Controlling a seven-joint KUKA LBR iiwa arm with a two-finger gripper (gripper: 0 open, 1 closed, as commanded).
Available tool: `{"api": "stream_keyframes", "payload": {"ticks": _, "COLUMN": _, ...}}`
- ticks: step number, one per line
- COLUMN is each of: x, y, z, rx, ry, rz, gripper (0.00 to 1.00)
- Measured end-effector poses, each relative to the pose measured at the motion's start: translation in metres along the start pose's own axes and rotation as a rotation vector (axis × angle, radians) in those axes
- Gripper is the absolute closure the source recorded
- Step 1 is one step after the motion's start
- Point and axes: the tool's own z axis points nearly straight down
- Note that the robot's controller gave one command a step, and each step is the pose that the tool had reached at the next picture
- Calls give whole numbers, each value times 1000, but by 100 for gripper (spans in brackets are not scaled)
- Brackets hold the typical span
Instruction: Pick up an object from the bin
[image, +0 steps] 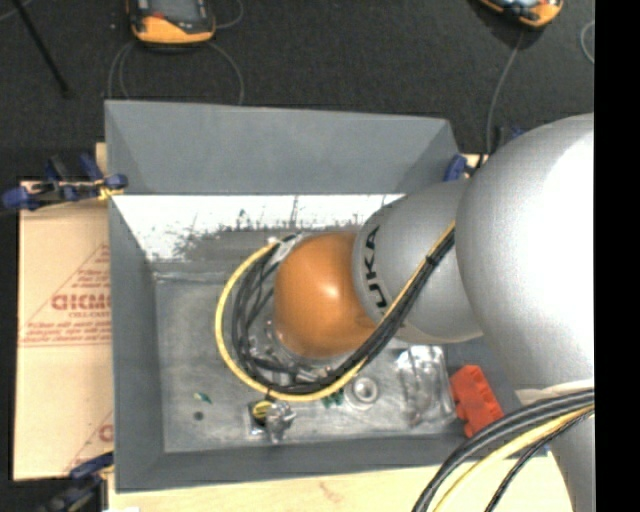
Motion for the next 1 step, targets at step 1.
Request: {"api": "stream_keyframes", "payload": {"ticks": 1, "x": -4, "y": 1, "z": -3, "rx": -2, "ry": -16, "rz": 5, "gripper": 100}}
